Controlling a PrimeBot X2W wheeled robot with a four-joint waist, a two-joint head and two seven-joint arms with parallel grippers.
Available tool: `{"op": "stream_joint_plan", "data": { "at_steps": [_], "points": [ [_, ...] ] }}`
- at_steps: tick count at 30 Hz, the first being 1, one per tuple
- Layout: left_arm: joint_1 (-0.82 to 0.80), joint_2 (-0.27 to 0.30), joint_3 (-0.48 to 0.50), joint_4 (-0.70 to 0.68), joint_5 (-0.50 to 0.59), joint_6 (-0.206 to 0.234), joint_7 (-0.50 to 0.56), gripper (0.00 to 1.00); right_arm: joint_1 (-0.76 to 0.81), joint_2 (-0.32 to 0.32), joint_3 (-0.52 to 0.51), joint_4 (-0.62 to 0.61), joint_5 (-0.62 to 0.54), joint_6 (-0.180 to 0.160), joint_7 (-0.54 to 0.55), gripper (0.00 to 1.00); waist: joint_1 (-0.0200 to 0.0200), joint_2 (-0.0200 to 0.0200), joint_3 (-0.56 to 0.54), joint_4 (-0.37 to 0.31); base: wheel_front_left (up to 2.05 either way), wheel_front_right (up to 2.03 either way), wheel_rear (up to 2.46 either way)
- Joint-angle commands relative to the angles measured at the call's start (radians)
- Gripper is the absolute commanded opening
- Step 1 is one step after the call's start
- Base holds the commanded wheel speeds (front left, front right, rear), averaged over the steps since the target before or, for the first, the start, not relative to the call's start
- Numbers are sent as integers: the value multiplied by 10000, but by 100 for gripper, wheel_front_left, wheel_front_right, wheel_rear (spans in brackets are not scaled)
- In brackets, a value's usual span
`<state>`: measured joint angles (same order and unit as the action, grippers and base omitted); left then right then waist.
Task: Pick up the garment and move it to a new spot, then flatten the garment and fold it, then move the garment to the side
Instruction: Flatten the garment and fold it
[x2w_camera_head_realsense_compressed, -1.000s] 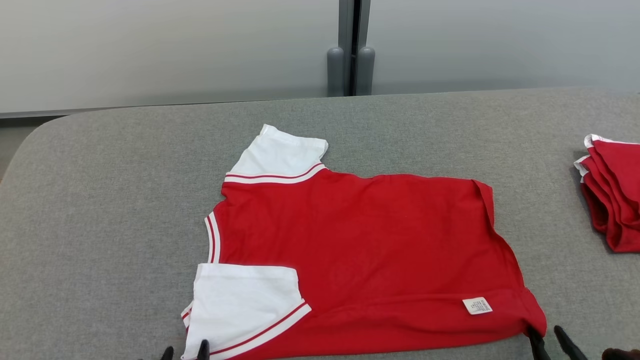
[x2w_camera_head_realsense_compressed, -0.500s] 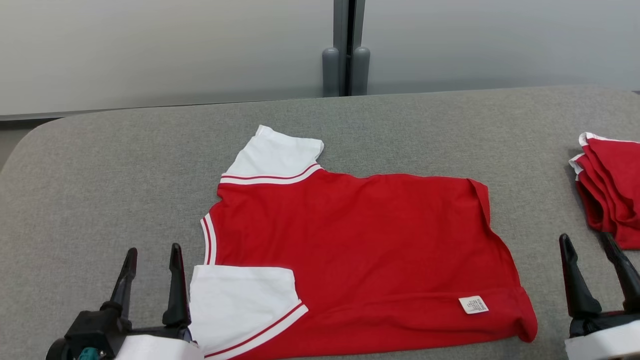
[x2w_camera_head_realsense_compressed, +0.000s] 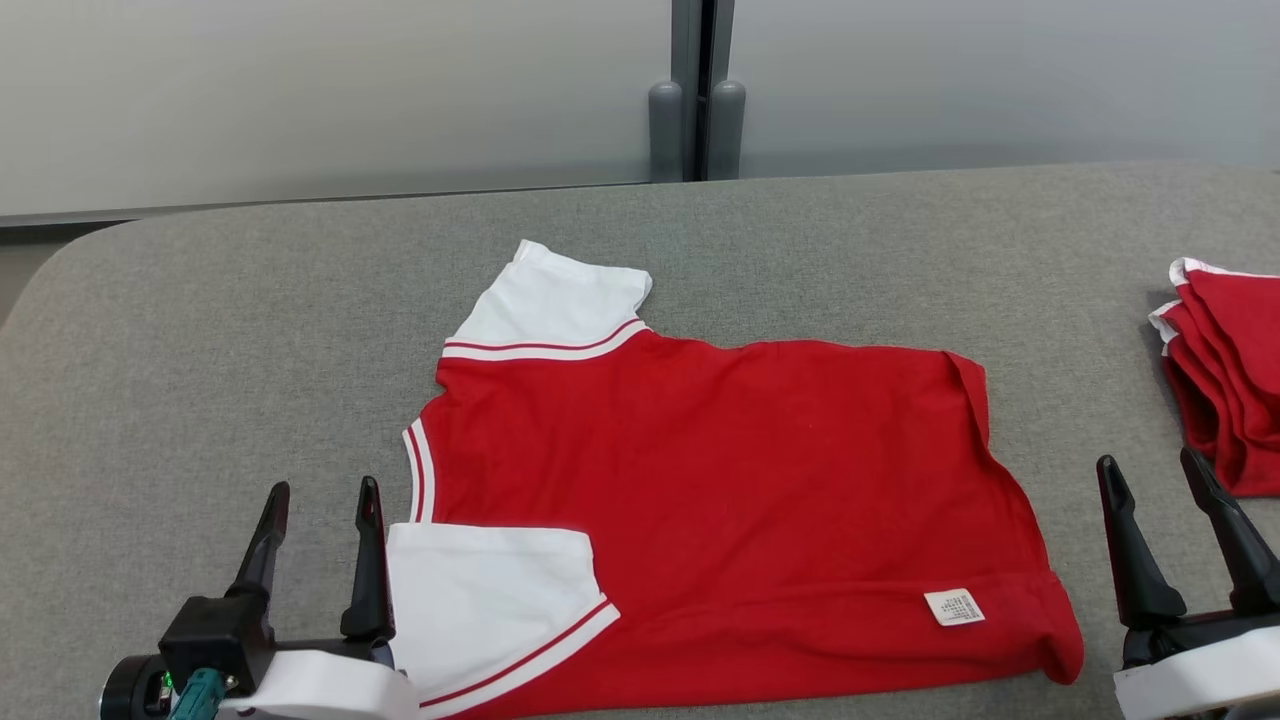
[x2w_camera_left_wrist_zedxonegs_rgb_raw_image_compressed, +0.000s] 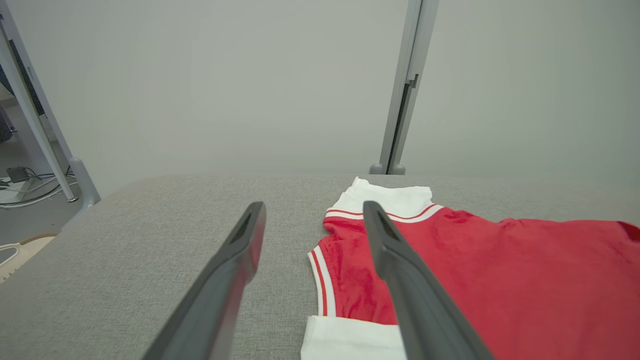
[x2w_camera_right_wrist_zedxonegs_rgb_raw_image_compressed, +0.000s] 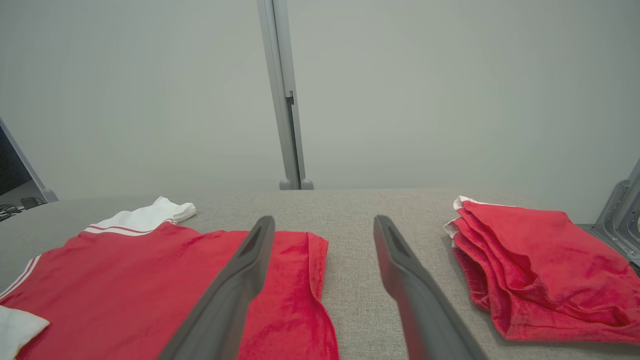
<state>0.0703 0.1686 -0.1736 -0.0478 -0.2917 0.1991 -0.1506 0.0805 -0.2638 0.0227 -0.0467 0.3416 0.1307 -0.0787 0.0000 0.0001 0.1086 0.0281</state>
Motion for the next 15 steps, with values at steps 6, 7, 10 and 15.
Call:
{"op": "stream_joint_plan", "data": {
  "at_steps": [6, 7, 10, 15],
  "points": [
    [-1356, -101, -361, 428, -81, -421, 122, 100, -184, 17, -171, -278, 66, 0, 149, 100, 0, -1, 664, 76, 0, 0, 0],
    [-1740, -122, -444, 607, -112, -555, 170, 100, -259, 12, -185, -312, 77, 0, 141, 100, 0, -1, 832, 67, 0, 0, 0],
    [-3066, -239, -627, 1288, -238, -945, 409, 100, -510, -14, -173, -497, 129, 0, 133, 100, 0, -1, 1508, -31, 0, 0, 0],
    [-5767, -438, -869, 3129, -393, -1562, 868, 100, -1133, -172, -49, -568, 281, 0, 23, 100, 0, -1, 2666, -350, 0, 0, 0]
  ]
}}
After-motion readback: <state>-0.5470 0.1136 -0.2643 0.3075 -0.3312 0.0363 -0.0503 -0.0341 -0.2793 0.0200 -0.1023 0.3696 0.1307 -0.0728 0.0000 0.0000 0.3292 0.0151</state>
